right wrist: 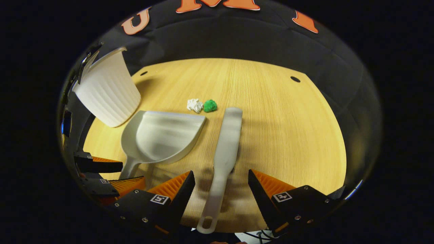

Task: Pick up the small broom and dustpan from the desktop, sweep the trash into the dustpan with the broom, and then empty the trash into the garbage bin.

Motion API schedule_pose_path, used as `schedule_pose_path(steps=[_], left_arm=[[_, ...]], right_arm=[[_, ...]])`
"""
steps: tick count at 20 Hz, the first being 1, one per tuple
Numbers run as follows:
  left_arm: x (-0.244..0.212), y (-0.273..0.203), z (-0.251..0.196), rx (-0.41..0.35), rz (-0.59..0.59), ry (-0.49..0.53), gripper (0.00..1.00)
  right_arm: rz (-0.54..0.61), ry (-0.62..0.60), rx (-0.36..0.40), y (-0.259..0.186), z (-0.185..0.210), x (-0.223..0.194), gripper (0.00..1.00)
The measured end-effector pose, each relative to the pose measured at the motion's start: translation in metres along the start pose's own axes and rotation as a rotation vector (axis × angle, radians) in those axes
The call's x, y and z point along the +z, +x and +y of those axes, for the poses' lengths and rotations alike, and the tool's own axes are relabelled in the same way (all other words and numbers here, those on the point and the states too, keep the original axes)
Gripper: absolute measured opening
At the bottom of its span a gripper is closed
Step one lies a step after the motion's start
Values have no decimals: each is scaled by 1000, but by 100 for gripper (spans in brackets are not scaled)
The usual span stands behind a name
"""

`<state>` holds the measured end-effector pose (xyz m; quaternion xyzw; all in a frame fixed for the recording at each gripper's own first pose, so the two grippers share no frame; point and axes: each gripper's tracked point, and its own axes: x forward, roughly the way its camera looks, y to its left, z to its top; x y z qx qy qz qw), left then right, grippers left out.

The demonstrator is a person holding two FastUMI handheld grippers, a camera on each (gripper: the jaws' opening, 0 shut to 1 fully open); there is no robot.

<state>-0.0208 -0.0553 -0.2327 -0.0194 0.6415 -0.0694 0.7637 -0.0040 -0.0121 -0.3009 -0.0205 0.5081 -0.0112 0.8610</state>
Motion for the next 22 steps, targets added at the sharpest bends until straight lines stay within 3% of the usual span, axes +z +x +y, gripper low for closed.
schedule_pose_path(steps=[4, 7, 9, 11, 12, 15, 16, 22], left_arm=[[-1, 7, -7, -16, 136, -19, 98], [-1, 18, -4, -23, 190, -10, 98], [-1, 21, -4, -26, 212, 4, 96], [-4, 22, -4, -20, 247, 16, 88], [0, 20, -4, -22, 249, 21, 72], [-1, 26, -7, -27, 268, 26, 46], [-1, 28, -6, -30, 273, 38, 37], [5, 17, 9, -47, 276, 152, 32]], right_arm=[[67, 13, -42, 15, -5, 0, 95], [118, 22, -9, 27, 7, -2, 96], [132, -8, -33, 36, 3, -2, 94], [144, -25, -45, 42, 1, -2, 87], [155, -18, -38, 46, 1, -3, 78], [168, 11, -15, 52, -1, 1, 62], [166, 15, -17, 52, -5, 4, 44], [172, -34, 37, 57, -29, 27, 36]])
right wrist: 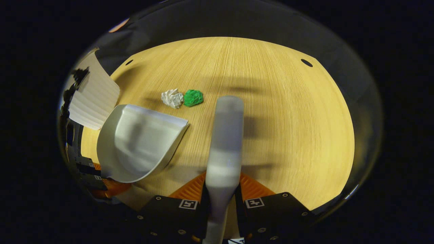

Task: Pick up the small broom and dustpan from the desktop, sweep the trash into the dustpan with the broom, and then empty the trash into the garbage bin.

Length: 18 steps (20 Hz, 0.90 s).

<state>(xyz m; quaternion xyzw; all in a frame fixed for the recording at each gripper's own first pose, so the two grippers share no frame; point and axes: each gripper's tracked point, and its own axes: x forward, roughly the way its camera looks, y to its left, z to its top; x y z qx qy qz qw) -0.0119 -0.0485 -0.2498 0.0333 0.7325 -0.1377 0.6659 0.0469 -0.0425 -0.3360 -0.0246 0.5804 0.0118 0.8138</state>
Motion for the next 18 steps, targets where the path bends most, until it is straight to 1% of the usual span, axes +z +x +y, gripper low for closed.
schedule_pose_path(steps=[1, 4, 5, 7, 9, 12, 13, 15, 16, 18], left_arm=[[2, -3, 6, 5, -2, 32, 32], [7, -8, 15, 14, 3, 143, 31], [7, -13, 20, 8, 0, 176, 31], [8, -14, 27, -10, 14, 246, 31], [9, -14, 35, -11, 27, 299, 31], [12, -15, 39, -7, 31, 328, 31], [12, -15, 38, -9, 33, 329, 31], [8, -13, 40, -18, 31, 322, 31], [9, -14, 40, -20, 29, 316, 33], [12, -14, 38, -21, 23, 309, 31]], right_arm=[[-2, -32, -1, 1, -7, 9, 36], [-3, -99, 53, 6, -11, 42, 35], [-10, -138, 61, 9, -13, 55, 35], [-22, -264, 70, 13, -15, 79, 35], [-22, -373, 104, 19, -9, 98, 35], [19, -496, 168, 24, 6, 102, 35], [36, -534, 215, 24, 16, 96, 35], [73, -582, 365, 10, 44, 85, 35], [89, -606, 411, 4, 55, 82, 35], [120, -654, 464, -4, 70, 81, 35]])
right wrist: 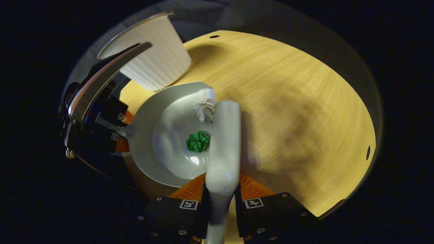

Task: Pick up the small broom and dustpan from the desktop, sweep the trash into the dustpan with the broom, and then empty the trash into the garbage bin.

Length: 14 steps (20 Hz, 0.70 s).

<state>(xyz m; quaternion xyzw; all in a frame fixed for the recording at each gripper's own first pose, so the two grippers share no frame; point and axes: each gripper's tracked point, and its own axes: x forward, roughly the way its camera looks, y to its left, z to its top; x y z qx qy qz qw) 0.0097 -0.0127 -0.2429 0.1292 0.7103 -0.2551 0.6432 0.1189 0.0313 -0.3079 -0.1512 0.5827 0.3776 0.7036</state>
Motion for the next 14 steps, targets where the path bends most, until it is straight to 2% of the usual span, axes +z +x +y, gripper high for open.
schedule_pose_path(steps=[2, 4, 8, 10, 14], left_arm=[[3, -1, -1, -1, -5, -15, 31], [5, -1, -1, -3, -13, -39, 31], [0, -1, 12, 4, -37, -117, 31], [-4, -3, 9, 12, -44, -173, 31], [5, 1, -7, 27, -63, -274, 31]], right_arm=[[0, -18, 40, -4, 0, 5, 35], [-24, 4, 19, -2, -10, 9, 35], [-129, 184, -93, -31, -44, 14, 34], [-180, 291, -113, -46, -52, -2, 35], [-166, 440, -260, -35, -53, -27, 34]])
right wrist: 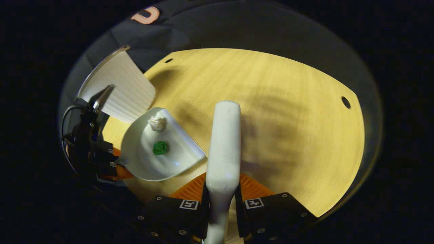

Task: Pick up the small broom and dustpan from the desktop, sweep the trash into the dustpan with the broom, and then empty the trash into the garbage bin.

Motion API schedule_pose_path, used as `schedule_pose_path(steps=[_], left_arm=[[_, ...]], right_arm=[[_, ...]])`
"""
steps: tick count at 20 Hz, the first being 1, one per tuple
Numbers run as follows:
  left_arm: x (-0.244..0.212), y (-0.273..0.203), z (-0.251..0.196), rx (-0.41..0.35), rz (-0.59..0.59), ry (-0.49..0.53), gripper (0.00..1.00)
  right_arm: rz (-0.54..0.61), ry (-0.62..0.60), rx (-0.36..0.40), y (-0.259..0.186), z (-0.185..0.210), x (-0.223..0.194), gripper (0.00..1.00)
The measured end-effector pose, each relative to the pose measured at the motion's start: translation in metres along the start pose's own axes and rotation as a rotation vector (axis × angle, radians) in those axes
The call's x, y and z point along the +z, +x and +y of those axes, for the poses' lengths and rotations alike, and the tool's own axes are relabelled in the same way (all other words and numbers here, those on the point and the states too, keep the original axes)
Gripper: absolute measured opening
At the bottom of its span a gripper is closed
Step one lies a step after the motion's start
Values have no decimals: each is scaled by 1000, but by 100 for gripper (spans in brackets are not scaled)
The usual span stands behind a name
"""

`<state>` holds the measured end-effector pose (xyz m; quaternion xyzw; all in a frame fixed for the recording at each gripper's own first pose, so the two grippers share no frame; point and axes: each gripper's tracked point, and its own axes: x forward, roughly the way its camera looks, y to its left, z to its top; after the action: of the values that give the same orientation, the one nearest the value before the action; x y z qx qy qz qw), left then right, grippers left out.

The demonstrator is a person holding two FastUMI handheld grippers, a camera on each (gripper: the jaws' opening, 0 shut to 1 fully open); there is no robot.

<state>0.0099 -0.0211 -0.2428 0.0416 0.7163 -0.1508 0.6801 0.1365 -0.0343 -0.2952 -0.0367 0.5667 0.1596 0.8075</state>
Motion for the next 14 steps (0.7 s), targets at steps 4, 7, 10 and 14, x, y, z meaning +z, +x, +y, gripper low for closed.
schedule_pose_path(steps=[4, 7, 10, 14], left_arm=[[7, -2, -17, 14, -8, -107, 31], [20, -10, -24, 10, -45, -152, 31], [22, -28, -24, 16, -123, -139, 31], [23, -48, -27, 14, -225, -138, 31]], right_arm=[[46, 249, -59, 23, 20, -32, 35], [30, 283, -119, 27, 23, -43, 35], [34, 304, -125, 30, 20, -68, 35], [47, 285, -129, 45, 25, -86, 35]])
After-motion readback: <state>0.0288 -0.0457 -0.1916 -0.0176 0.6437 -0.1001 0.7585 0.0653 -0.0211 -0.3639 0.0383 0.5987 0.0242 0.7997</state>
